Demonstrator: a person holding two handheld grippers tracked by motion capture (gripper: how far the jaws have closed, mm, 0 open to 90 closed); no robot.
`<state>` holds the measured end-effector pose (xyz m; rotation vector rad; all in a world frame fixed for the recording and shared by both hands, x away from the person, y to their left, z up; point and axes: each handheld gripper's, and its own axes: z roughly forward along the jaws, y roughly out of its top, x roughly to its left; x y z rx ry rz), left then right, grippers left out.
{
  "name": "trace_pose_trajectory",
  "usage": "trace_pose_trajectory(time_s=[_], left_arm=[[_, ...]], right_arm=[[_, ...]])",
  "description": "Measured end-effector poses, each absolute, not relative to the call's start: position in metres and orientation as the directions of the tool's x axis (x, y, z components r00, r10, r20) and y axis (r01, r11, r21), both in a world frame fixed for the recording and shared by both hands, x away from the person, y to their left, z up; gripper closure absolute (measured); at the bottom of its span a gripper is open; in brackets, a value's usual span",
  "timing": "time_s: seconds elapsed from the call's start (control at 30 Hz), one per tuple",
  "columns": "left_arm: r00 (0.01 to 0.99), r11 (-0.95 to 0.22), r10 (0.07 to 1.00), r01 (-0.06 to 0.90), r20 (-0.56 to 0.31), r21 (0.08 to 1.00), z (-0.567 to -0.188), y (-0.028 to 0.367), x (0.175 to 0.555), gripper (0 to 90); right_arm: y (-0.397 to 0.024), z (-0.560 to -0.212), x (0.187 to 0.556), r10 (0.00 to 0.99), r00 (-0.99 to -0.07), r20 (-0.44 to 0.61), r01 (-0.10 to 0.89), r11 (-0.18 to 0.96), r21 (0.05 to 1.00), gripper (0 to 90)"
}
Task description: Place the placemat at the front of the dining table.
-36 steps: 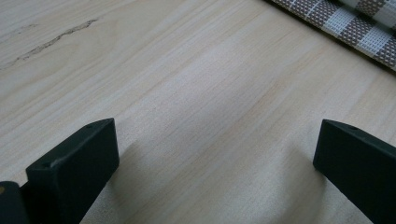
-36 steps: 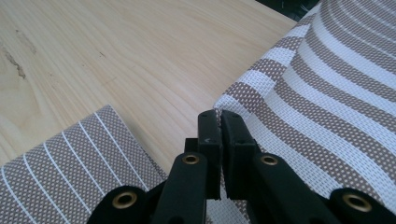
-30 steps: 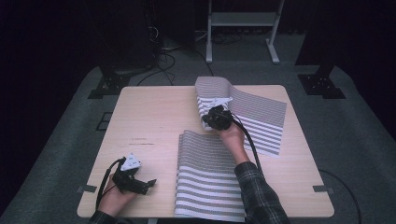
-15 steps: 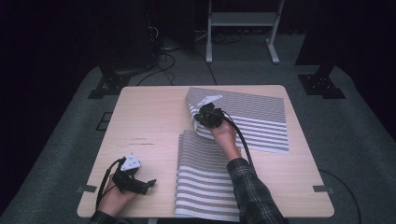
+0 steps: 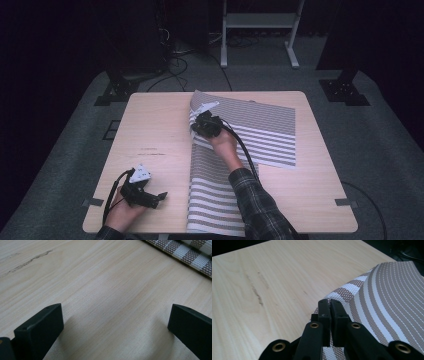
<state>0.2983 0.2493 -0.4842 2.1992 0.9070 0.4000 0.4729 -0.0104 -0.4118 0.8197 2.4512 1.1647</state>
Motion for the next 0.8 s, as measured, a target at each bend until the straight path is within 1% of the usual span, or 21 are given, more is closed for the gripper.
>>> trace_pose_trajectory(time_s=[0.17, 0.27, 0.33, 0.37, 0.5, 0.8], left_arm=[[0.705, -0.5, 0.709, 0.488, 0.014, 0.715, -0.484, 0.249, 0.298, 0.0], [0.706, -0.501, 0.708, 0.488, 0.014, 0.715, -0.484, 0.249, 0.298, 0.0], [0.706, -0.5, 0.708, 0.489, 0.013, 0.715, -0.484, 0.249, 0.298, 0.0], [0.706, -0.499, 0.708, 0.489, 0.012, 0.715, -0.484, 0.249, 0.298, 0.0], [0.706, -0.5, 0.708, 0.489, 0.012, 0.715, -0.484, 0.249, 0.298, 0.0], [0.707, -0.502, 0.707, 0.489, 0.014, 0.713, -0.484, 0.25, 0.298, 0.0]], right_arm=[[0.011, -0.415, 0.465, 0.569, -0.822, -0.028, 0.339, 0.527, 0.779, 86.2], [0.014, -0.414, 0.461, 0.568, -0.823, -0.024, 0.334, 0.519, 0.787, 76.0], [0.011, -0.412, 0.461, 0.572, -0.82, -0.022, 0.336, 0.512, 0.79, 71.3], [0.009, -0.411, 0.461, 0.577, -0.817, -0.025, 0.336, 0.51, 0.792, 70.4], [-0.014, -0.404, 0.46, 0.596, -0.803, -0.019, 0.351, 0.498, 0.793, 65.4], [-0.092, -0.404, 0.446, 0.673, -0.739, -0.033, 0.395, 0.473, 0.788, 61.8]])
